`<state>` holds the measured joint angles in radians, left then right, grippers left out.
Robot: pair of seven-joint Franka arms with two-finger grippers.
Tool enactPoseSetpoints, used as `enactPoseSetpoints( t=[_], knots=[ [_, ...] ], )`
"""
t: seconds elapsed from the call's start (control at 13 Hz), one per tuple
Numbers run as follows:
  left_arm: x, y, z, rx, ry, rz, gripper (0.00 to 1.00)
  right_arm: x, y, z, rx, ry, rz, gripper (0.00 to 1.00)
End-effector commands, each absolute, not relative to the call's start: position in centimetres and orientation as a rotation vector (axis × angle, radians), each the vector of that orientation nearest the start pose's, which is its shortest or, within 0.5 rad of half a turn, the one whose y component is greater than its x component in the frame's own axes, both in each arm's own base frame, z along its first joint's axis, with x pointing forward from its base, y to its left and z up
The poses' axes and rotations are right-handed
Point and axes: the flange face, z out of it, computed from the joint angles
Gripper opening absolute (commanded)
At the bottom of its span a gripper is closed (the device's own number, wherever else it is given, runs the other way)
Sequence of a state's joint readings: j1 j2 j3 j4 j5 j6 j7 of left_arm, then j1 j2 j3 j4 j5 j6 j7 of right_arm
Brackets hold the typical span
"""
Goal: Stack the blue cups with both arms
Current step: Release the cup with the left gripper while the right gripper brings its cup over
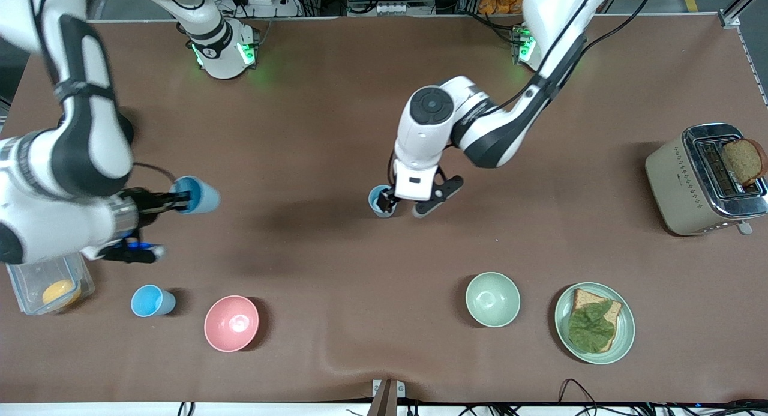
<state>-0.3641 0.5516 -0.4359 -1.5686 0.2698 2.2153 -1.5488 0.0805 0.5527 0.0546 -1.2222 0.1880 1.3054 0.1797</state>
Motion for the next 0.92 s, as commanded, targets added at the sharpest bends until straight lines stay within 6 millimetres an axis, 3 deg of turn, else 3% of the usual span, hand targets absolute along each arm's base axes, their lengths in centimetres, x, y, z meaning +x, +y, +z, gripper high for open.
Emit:
enactPoseSetpoints(
  t=[0.0, 0.23, 0.54, 0.62, 0.77, 0.85],
  knots=[
    [53.5, -43.4, 39.9, -3.050, -1.041, -0.193, 1.00, 63.4, 18.3, 46.3, -2.934, -0.063, 0.655, 0.00],
    [55.6, -37.7, 43.9, -3.049, -0.894, -0.169, 1.00, 61.9, 26.7, 47.1, -2.947, -0.264, 0.503, 0.00],
    [57.4, -30.7, 47.1, -3.070, -0.748, -0.046, 1.00, 57.0, 40.3, 46.2, -3.042, -0.591, 0.241, 0.00],
    [57.4, -29.8, 48.0, -3.084, -0.712, -0.029, 1.00, 55.5, 43.0, 44.6, -3.053, -0.642, 0.227, 0.00],
    [58.5, -25.7, 49.3, -3.103, -0.640, 0.001, 1.00, 52.7, 47.3, 41.5, -3.091, -0.646, 0.209, 0.00],
    [58.9, -23.6, 49.7, -3.113, -0.560, 0.027, 1.00, 52.2, 48.3, 39.7, -3.095, -0.650, 0.216, 0.00]
  ],
)
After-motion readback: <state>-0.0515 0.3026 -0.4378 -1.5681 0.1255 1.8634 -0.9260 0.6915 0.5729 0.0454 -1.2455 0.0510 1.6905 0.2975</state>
